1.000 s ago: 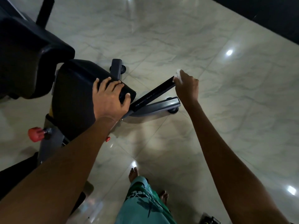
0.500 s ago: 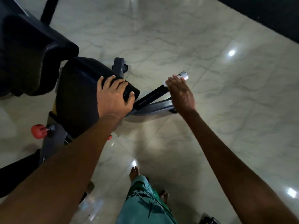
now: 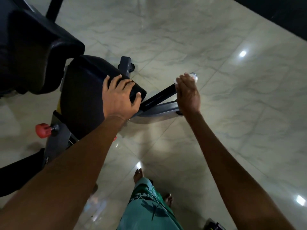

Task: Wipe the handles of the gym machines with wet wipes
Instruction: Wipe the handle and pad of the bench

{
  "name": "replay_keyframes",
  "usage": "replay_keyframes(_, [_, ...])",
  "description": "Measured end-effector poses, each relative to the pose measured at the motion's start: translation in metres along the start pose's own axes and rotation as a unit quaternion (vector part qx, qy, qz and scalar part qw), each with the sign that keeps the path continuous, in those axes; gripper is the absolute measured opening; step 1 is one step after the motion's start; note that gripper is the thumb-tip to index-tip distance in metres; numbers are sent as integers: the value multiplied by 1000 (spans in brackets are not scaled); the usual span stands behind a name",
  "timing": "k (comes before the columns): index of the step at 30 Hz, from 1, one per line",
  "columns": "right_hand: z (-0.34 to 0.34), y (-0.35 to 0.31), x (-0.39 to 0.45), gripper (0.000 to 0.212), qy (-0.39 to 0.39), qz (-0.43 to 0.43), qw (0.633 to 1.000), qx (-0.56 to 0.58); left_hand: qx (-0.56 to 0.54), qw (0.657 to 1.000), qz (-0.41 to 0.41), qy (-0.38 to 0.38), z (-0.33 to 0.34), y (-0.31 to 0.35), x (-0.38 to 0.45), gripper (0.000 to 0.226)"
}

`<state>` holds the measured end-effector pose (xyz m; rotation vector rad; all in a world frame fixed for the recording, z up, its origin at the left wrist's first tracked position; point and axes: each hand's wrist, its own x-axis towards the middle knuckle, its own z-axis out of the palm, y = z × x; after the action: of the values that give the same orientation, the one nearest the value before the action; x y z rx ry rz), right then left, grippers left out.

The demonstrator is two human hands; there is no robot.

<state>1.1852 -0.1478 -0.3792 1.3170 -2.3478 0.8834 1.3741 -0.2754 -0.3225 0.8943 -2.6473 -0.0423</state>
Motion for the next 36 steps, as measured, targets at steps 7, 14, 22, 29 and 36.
replay_keyframes(7, [16,-35,-38,29,-107,-124,985,61,5,1000,3,10,-1,0,-1,50])
replay_keyframes(14, [21,-41,-37,30,-37,-19,998,39,13,1000,1,9,0,1,0,49])
replay_keyframes(22, [18,-62,-56,39,-81,-164,983,22,17,1000,3,18,0,1,0,49])
replay_keyframes(29, [9,-11,-21,32,90,-3,996,28,12,1000,2,25,2,0,0,48])
replay_keyframes(36, [16,-22,-26,38,95,40,993,51,18,1000,0,16,0,1,0,51])
